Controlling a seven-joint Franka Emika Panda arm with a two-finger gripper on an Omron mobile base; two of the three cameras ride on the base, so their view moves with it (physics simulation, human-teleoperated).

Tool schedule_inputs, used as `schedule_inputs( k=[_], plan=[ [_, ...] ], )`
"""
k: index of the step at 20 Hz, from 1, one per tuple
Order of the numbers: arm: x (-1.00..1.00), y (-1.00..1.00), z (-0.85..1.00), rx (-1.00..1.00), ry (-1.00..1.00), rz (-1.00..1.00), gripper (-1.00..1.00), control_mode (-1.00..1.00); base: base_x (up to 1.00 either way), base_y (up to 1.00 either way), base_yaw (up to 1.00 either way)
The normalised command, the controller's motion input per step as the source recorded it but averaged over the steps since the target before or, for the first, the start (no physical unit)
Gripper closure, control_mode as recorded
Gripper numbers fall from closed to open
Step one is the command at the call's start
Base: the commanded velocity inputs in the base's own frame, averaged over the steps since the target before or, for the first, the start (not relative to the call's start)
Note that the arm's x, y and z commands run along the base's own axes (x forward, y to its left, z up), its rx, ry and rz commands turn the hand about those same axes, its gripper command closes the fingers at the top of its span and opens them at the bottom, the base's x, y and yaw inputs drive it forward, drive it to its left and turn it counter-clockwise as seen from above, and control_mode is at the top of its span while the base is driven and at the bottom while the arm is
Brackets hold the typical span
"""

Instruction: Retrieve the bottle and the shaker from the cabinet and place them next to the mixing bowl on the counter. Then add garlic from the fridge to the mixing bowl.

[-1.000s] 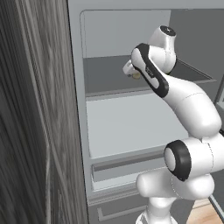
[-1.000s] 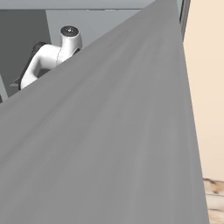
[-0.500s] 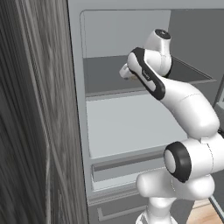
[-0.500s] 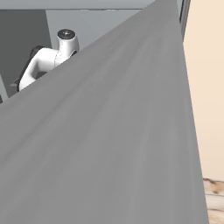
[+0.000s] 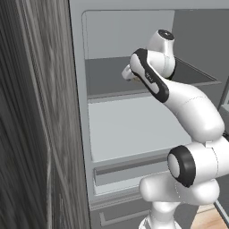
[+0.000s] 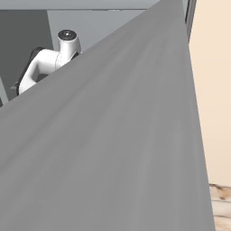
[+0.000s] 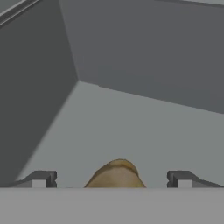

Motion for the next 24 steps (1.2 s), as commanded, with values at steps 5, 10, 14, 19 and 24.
schedule_inputs(
  k=[5, 10, 14, 19, 24],
  plan=[
    [0.0, 0.0, 0.0, 0.0, 0.0, 0.0, 1.0, -1.0, 0.0, 0.0, 0.0],
    [0.0, 0.0, 0.0, 0.0, 0.0, 0.0, 1.0, -1.0, 0.0, 0.0, 0.0],
    [0.0, 0.0, 0.0, 0.0, 0.0, 0.0, 1.0, -1.0, 0.0, 0.0, 0.0],
    [-0.06, -0.01, 0.0, 0.0, 0.01, 0.0, 1.0, -1.0, 0.0, 0.0, 0.0],
    [-0.63, -0.06, 0.0, 0.0, -0.03, -0.05, 1.0, -1.0, 0.0, 0.0, 0.0]
  ],
)
